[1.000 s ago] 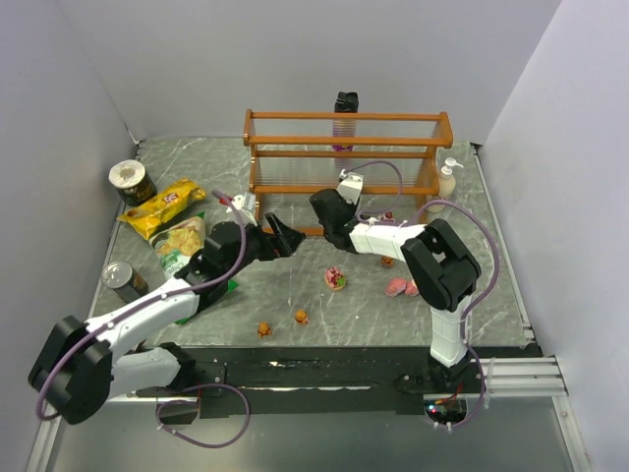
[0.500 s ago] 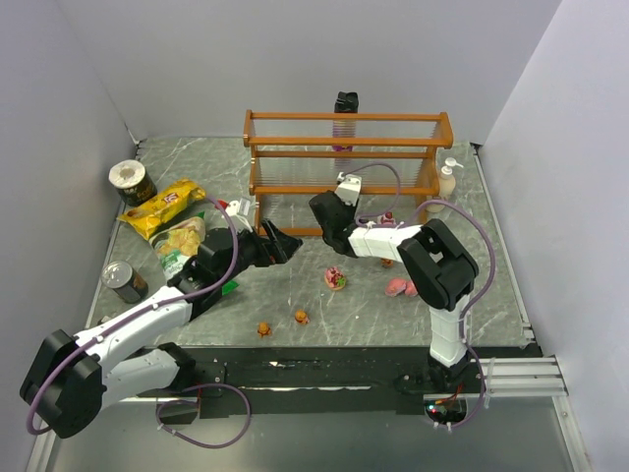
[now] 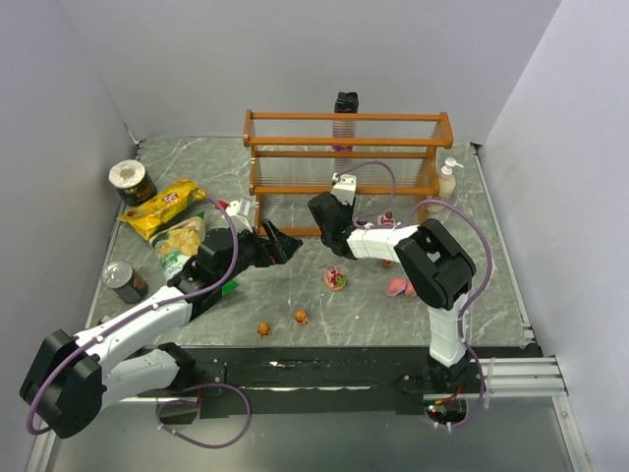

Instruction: Place and organize the plastic toys onto the shelf

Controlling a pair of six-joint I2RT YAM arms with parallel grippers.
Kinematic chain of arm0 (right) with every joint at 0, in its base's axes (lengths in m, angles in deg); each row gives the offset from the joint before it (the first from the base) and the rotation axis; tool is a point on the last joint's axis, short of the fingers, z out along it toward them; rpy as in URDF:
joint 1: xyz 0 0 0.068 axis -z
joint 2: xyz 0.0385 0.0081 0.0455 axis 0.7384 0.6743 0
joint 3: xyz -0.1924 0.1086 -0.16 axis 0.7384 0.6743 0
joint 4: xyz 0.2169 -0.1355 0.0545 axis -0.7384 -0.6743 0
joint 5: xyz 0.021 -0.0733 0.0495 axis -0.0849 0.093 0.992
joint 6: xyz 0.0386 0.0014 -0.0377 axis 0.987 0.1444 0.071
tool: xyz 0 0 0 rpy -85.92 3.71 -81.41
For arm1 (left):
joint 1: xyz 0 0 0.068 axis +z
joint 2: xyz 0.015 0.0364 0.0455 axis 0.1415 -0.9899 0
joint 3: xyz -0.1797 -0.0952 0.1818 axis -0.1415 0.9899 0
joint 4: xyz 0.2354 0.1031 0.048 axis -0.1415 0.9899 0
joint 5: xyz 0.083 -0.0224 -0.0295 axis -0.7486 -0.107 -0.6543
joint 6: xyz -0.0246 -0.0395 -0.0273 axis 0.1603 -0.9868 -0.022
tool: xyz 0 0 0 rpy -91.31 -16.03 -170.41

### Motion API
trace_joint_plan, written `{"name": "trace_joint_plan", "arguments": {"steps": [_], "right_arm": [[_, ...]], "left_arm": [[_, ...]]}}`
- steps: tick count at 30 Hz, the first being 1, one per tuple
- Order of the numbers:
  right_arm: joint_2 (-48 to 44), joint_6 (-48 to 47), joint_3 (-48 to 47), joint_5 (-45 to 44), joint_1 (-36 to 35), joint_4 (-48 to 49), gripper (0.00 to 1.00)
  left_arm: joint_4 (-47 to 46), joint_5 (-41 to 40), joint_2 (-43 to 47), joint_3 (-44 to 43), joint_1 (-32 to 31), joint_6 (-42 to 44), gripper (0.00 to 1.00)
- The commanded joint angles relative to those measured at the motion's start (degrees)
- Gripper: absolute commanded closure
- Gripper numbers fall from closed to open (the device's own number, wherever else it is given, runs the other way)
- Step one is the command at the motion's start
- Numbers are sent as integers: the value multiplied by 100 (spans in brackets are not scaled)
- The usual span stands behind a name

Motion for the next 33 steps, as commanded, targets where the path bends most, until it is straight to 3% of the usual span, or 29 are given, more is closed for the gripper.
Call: {"name": "trace_joint_plan", "arguments": {"steps": [1,5,14,33], "right_arm": [[177,-77,195,11,-2,-693,61],[247,636,-34,-191,94,-1377,69],[353,1226,-315,-350,147,-2020,74],[336,726,-228,-166,138,-1722,71]], "left_arm": [[-97,108,101,44,17,-5,4],[-62,82,136,61,17,-5,4],[-62,64,128,70,17,4,4],[-35,56,110,52,43,39,4]]}}
